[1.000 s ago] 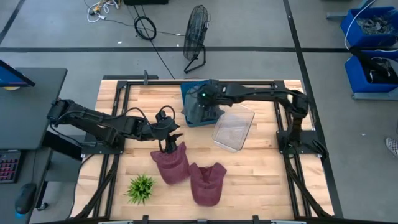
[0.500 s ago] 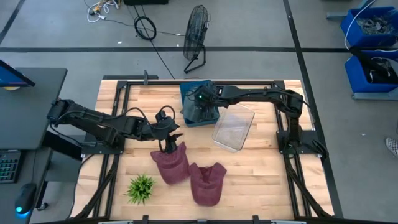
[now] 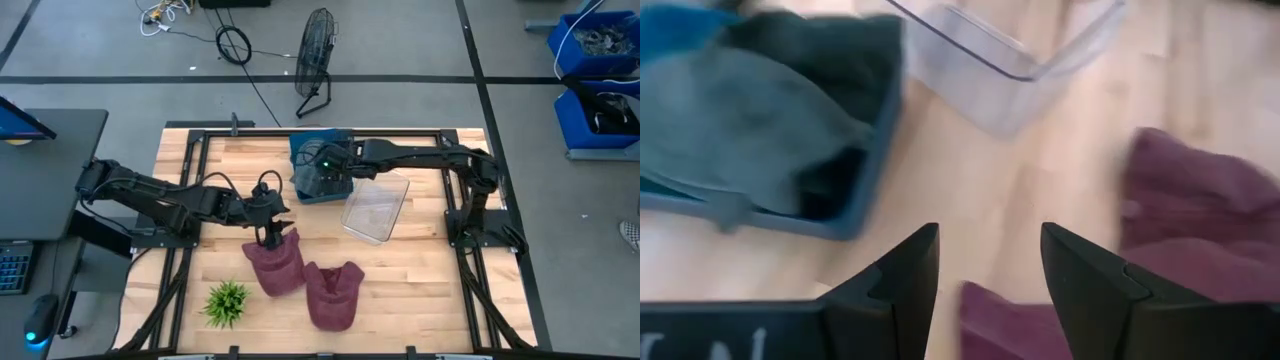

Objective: Pick & Place hat
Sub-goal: Put the red cap into the transparent bin

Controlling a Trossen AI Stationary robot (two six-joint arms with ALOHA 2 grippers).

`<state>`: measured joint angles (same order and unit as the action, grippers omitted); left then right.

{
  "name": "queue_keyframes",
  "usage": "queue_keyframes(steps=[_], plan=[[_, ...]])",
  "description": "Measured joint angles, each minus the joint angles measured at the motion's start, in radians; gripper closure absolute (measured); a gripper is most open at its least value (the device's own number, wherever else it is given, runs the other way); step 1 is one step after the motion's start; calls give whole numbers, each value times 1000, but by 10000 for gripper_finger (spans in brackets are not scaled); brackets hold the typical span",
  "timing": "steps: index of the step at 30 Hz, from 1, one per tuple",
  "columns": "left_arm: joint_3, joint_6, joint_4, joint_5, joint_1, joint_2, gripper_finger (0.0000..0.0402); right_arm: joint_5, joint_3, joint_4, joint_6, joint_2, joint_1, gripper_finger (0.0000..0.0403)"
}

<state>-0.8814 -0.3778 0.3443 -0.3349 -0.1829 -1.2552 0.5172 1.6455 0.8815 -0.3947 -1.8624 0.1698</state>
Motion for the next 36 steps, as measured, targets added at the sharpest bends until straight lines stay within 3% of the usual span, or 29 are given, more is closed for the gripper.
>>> queue_keyframes(steps=[5,9,11,17,20,25,36], plan=[[0,-97,11,133,-13,0,220,24,47,95,20,74,-72,178],[0,-153,52,164,-60,0,220,-16,49,158,79,156,-132,186],[0,-174,59,166,-84,0,220,-100,50,207,135,197,-162,190],[0,-187,65,129,-127,0,220,-487,12,216,266,266,-281,197],[0,-187,69,126,-131,0,220,-551,-22,194,282,263,-369,197],[0,-187,76,125,-131,0,220,-563,-154,-2,287,257,-499,197],[0,-187,78,118,-130,0,220,-622,-538,-741,431,220,-625,197]])
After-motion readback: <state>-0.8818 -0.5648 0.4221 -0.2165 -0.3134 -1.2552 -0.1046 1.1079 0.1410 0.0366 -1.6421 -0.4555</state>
